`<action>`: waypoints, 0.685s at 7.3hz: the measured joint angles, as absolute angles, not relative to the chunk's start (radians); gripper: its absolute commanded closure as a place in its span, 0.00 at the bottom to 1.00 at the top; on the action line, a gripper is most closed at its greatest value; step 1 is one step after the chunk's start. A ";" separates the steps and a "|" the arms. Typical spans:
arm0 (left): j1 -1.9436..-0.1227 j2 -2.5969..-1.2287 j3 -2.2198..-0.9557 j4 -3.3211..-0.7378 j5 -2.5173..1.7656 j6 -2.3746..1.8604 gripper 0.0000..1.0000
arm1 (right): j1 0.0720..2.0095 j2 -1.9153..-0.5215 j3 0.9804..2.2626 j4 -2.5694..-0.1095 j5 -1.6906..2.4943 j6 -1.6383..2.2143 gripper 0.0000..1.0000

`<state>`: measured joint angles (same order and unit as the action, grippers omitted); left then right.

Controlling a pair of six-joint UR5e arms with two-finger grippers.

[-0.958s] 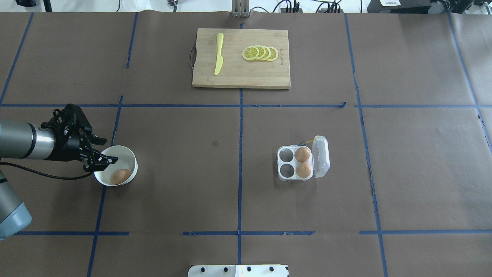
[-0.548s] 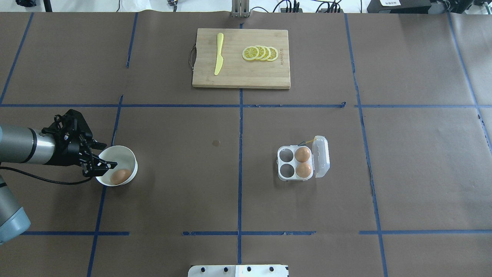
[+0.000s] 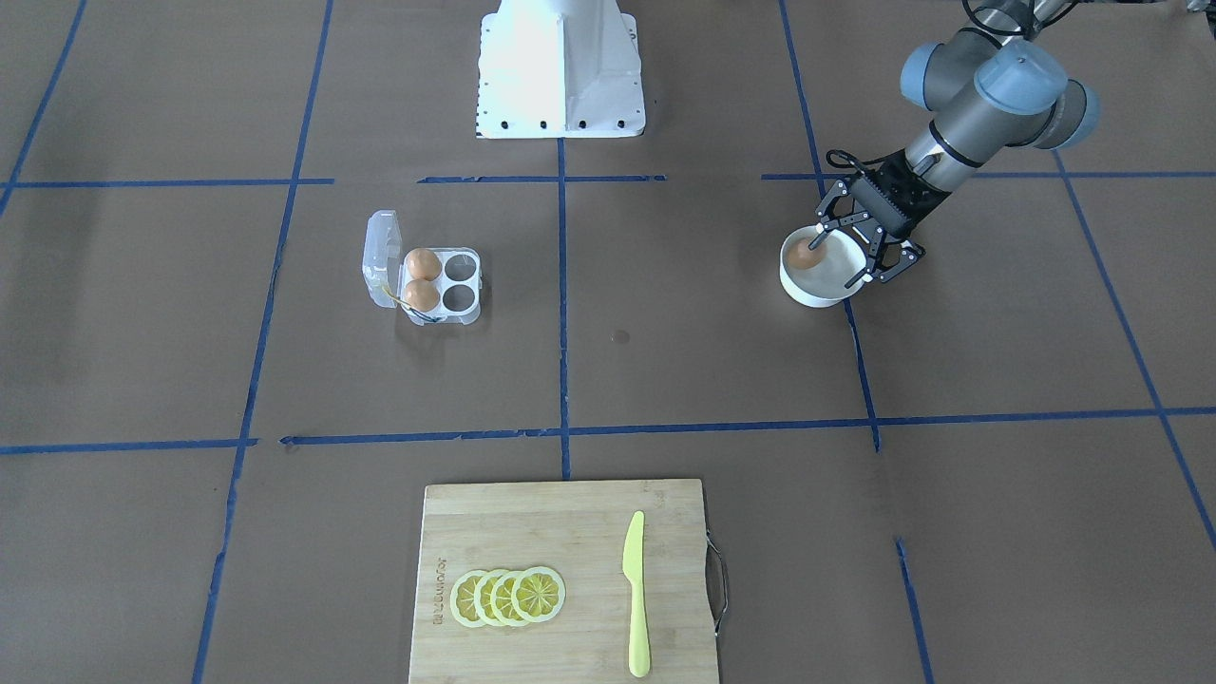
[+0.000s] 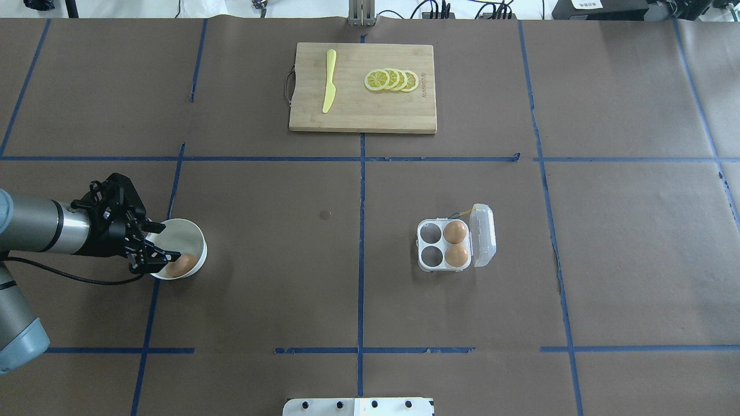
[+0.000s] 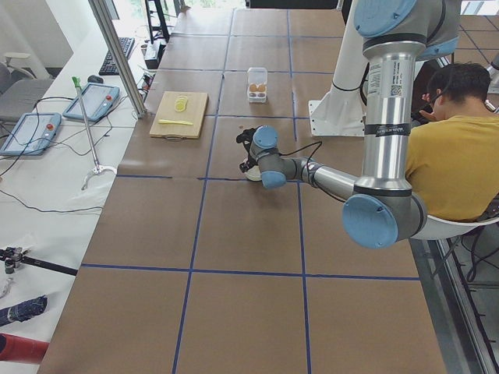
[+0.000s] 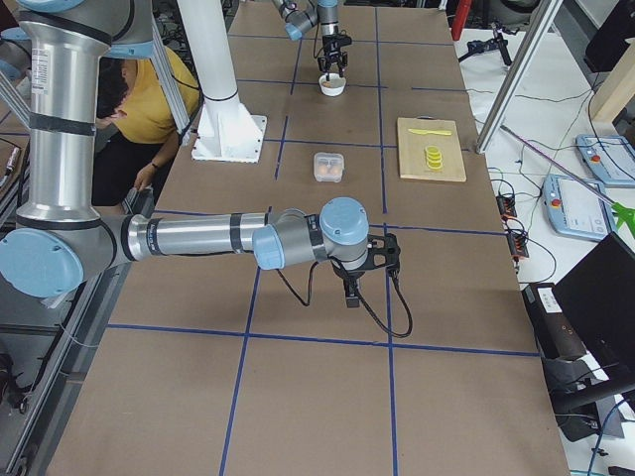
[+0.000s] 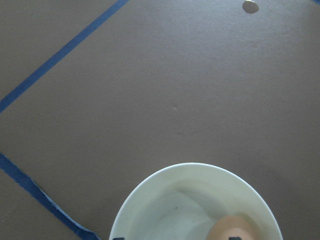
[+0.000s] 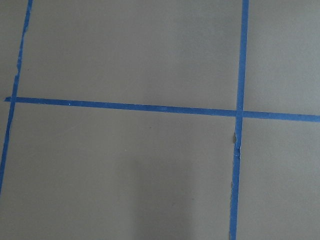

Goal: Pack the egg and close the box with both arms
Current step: 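Lower the left gripper into the bowl and grasp the brown egg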

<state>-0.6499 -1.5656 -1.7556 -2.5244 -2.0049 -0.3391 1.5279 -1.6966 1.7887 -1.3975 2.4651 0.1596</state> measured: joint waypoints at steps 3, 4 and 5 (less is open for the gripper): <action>-0.639 -1.567 -1.753 -2.525 -2.006 -0.343 0.24 | 1.528 -1.697 1.785 -1.397 2.465 0.160 0.00; -0.634 -1.568 -1.752 -2.525 -2.006 -0.344 0.24 | 1.528 -1.697 1.783 -1.397 2.465 0.160 0.00; -0.631 -1.568 -1.751 -2.525 -2.006 -0.345 0.24 | 1.528 -1.697 1.782 -1.397 2.465 0.160 0.00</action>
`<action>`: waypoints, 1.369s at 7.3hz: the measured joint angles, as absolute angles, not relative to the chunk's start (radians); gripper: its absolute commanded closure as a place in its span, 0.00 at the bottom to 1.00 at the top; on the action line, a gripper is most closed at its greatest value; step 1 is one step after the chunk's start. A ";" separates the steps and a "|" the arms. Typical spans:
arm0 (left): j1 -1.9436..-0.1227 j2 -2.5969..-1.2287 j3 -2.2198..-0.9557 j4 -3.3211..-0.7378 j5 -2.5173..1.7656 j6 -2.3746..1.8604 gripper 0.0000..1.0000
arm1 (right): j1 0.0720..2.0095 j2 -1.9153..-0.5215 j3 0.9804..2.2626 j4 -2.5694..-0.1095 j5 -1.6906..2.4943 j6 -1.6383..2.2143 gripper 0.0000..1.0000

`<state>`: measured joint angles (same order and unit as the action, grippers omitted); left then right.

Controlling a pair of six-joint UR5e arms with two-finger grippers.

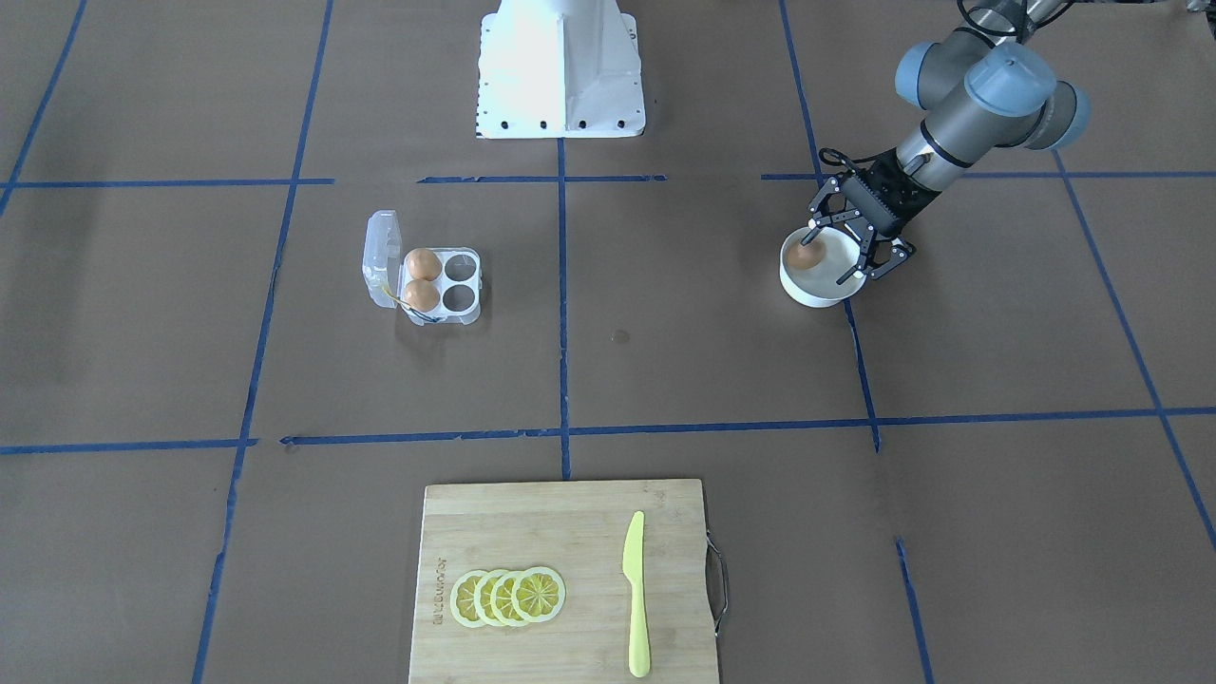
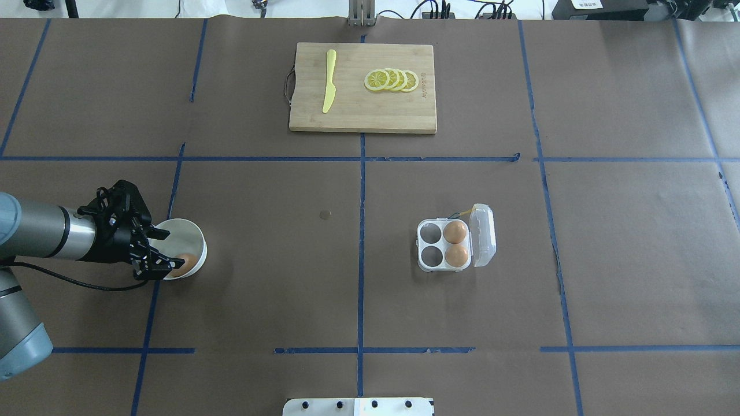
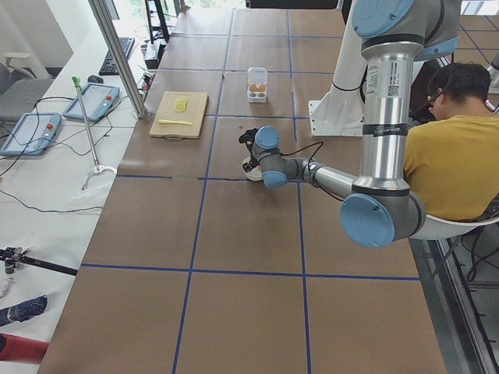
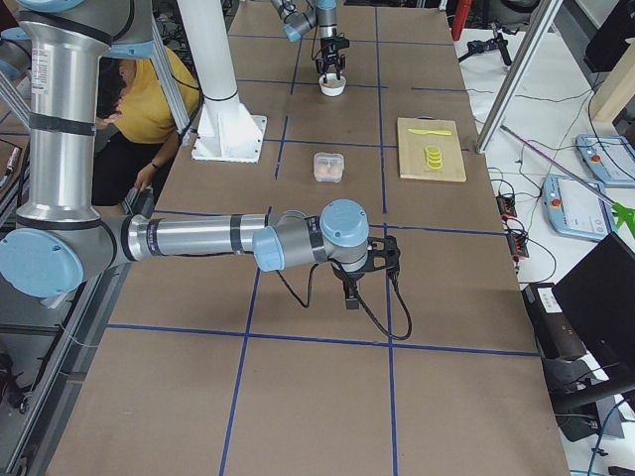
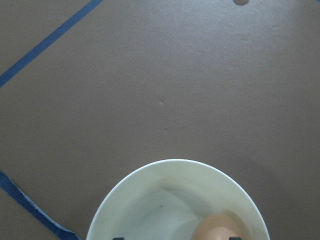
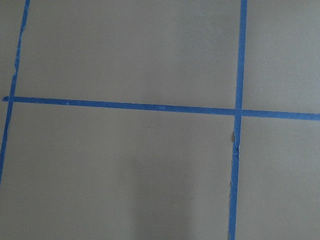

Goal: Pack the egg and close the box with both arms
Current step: 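Lower the left gripper into the bowl and grasp the brown egg, then carry the egg with the left gripper to the clear egg carton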

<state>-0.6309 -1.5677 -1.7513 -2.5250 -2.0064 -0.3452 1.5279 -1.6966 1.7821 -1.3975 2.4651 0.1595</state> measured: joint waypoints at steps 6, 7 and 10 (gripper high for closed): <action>-0.615 -1.576 -1.726 -2.525 -2.003 -0.349 0.25 | 1.528 -1.694 1.775 -1.397 2.465 0.160 0.00; -0.611 -1.580 -1.721 -2.525 -2.002 -0.348 0.28 | 1.528 -1.694 1.774 -1.397 2.464 0.160 0.00; -0.604 -1.593 -1.713 -2.525 -2.002 -0.345 0.93 | 1.528 -1.691 1.768 -1.397 2.464 0.159 0.00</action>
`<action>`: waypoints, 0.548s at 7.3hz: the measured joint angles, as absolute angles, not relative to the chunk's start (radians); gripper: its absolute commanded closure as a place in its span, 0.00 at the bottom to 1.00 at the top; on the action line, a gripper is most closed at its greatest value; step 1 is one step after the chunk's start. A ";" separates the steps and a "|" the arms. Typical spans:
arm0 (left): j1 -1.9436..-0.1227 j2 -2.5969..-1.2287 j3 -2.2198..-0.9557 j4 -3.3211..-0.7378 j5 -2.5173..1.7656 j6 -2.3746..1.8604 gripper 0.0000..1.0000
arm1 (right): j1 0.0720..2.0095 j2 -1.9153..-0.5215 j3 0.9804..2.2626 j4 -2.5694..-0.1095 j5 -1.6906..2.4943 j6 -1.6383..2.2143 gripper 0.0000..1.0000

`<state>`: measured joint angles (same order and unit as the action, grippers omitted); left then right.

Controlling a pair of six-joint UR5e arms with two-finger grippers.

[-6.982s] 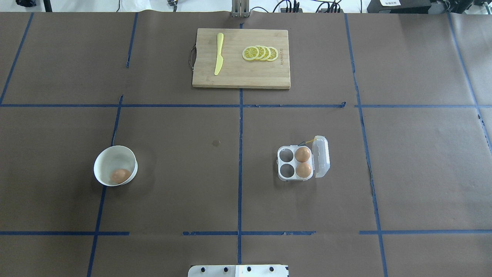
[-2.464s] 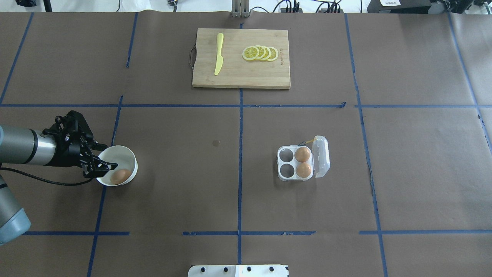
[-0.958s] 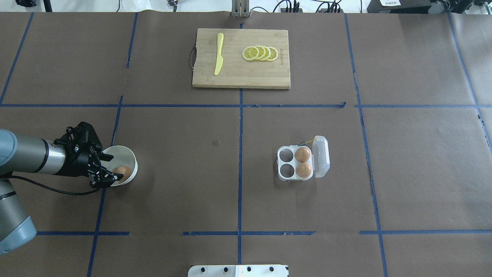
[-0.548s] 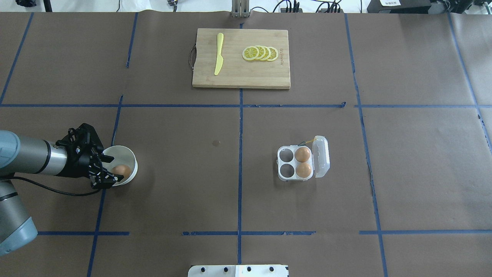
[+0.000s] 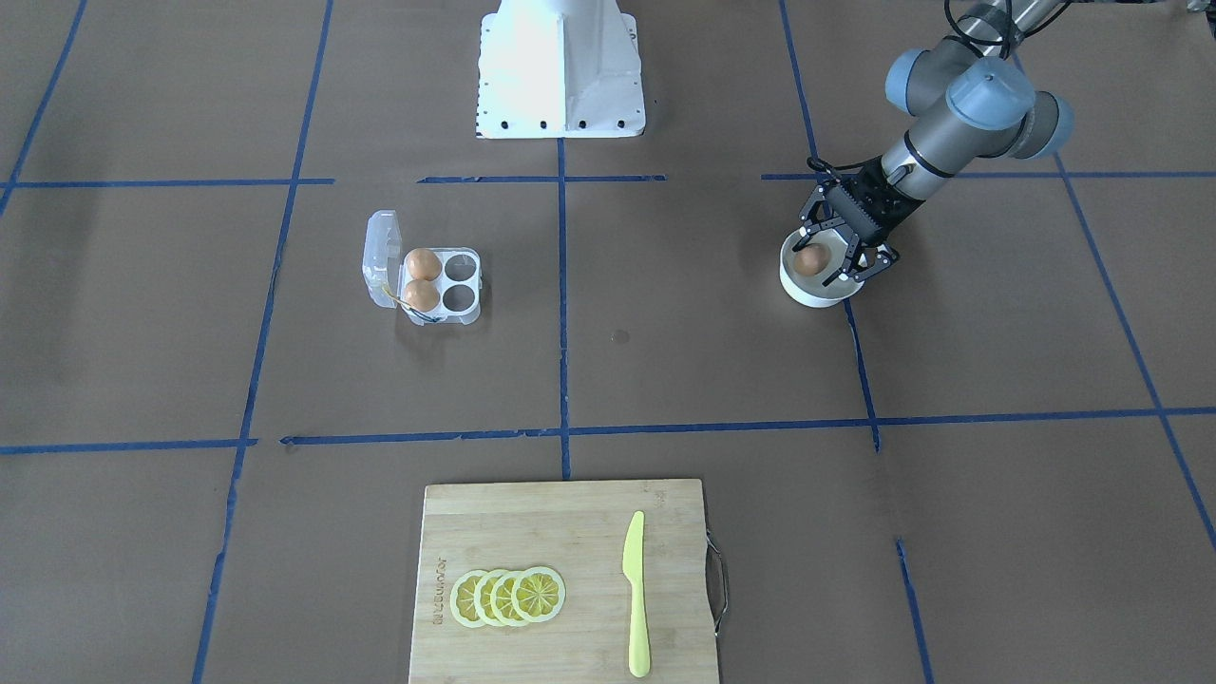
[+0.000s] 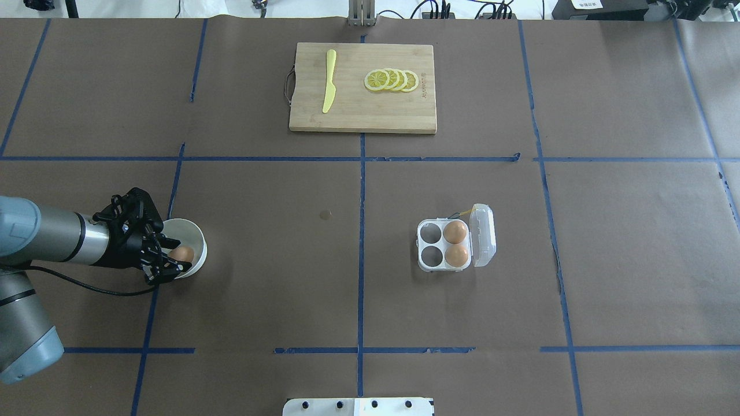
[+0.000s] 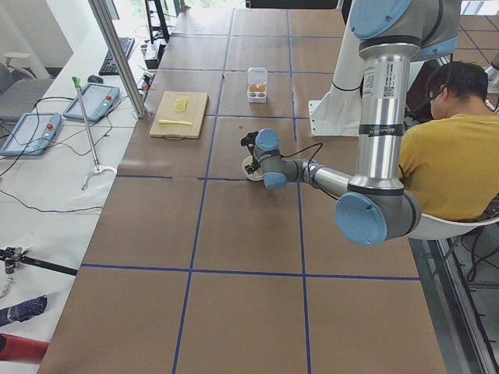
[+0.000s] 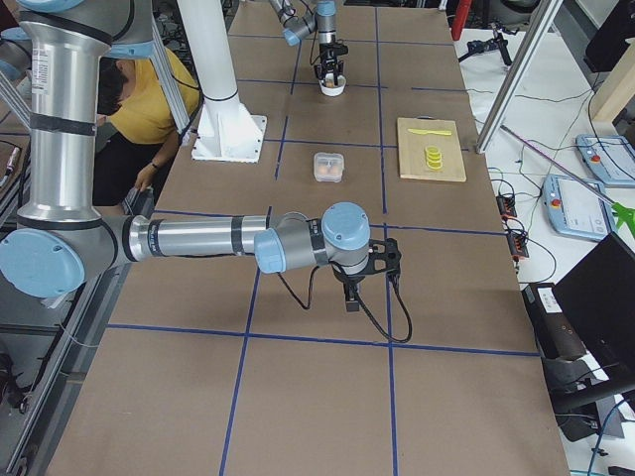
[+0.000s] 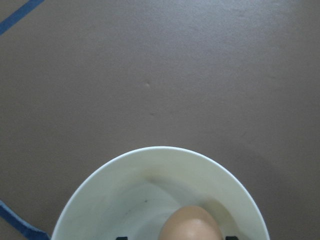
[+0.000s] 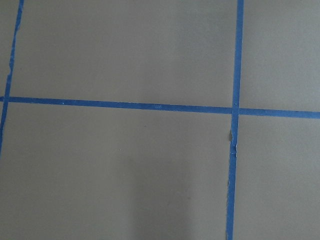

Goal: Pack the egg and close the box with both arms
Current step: 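Carry the egg with the left gripper to the clear egg carton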

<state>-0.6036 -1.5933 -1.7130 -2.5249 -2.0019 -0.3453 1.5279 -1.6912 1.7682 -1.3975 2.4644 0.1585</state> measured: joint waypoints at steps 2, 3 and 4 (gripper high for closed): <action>-0.606 -1.596 -1.722 -2.526 -2.004 -0.341 1.00 | 1.528 -1.691 1.767 -1.397 2.465 0.158 0.00; -0.610 -1.595 -1.738 -2.527 -2.007 -0.338 1.00 | 1.528 -1.690 1.767 -1.397 2.465 0.159 0.00; -0.618 -1.594 -1.764 -2.528 -2.008 -0.336 1.00 | 1.528 -1.689 1.767 -1.397 2.465 0.159 0.00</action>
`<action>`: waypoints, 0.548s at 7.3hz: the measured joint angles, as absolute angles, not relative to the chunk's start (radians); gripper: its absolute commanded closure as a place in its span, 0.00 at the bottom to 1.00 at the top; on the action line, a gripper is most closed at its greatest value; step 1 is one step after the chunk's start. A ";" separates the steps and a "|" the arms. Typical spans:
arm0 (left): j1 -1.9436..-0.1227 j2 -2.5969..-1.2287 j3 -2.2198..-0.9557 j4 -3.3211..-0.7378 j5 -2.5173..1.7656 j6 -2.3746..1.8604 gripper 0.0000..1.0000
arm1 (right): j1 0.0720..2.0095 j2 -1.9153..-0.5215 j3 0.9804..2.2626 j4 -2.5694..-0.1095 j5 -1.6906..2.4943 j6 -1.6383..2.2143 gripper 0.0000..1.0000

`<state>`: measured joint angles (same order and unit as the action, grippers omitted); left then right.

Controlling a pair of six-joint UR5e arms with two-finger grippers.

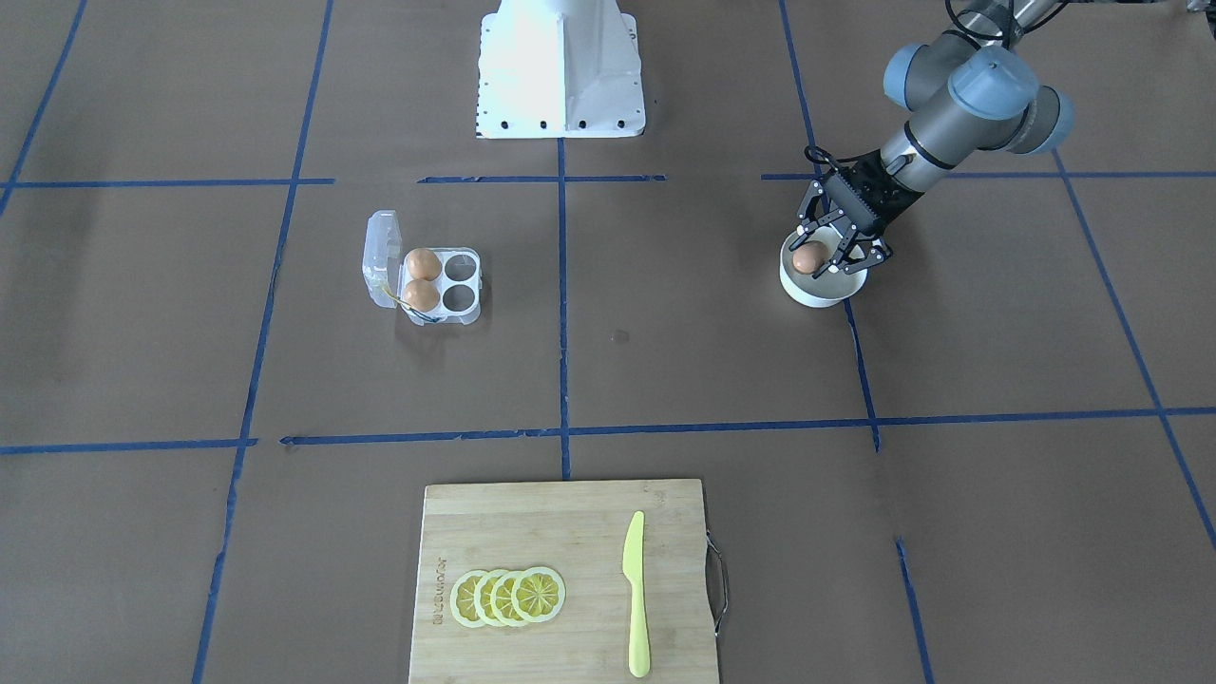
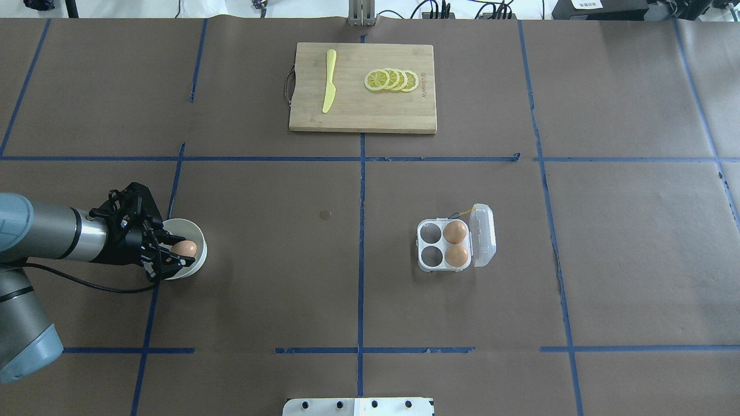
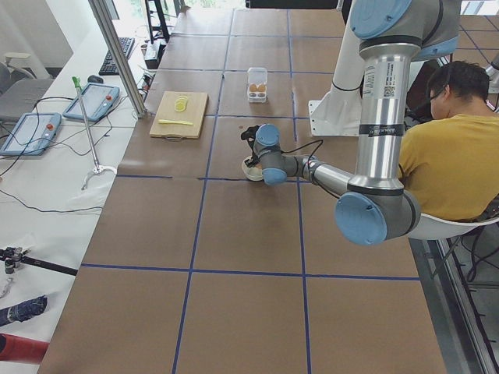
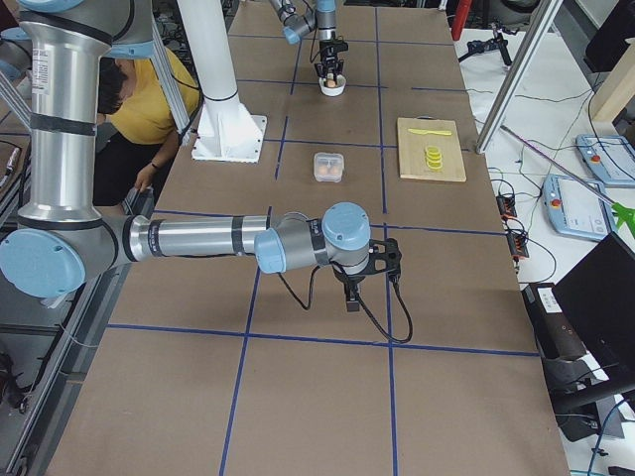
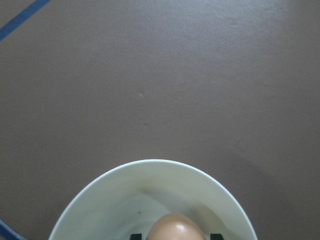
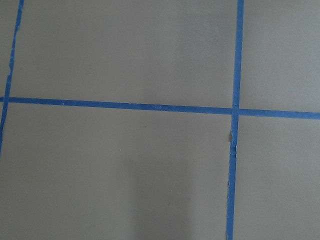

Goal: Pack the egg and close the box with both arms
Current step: 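Carry the egg with the left gripper to the clear egg carton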

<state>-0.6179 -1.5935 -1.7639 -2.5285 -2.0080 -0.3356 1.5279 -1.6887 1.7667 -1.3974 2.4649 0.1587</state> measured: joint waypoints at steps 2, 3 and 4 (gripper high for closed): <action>-0.663 -1.632 -1.791 -2.571 -2.008 -0.333 1.00 | 1.528 -1.686 1.766 -1.397 2.464 0.159 0.00; -0.682 -1.687 -1.790 -2.597 -2.008 -0.333 1.00 | 1.528 -1.685 1.765 -1.397 2.464 0.159 0.00; -0.691 -1.761 -1.780 -2.610 -2.007 -0.333 1.00 | 1.528 -1.684 1.764 -1.397 2.464 0.160 0.00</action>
<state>-0.6912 -1.7612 -1.7804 -2.6104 -2.0073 -0.3329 1.5279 -1.6842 1.7641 -1.3975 2.4636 0.1595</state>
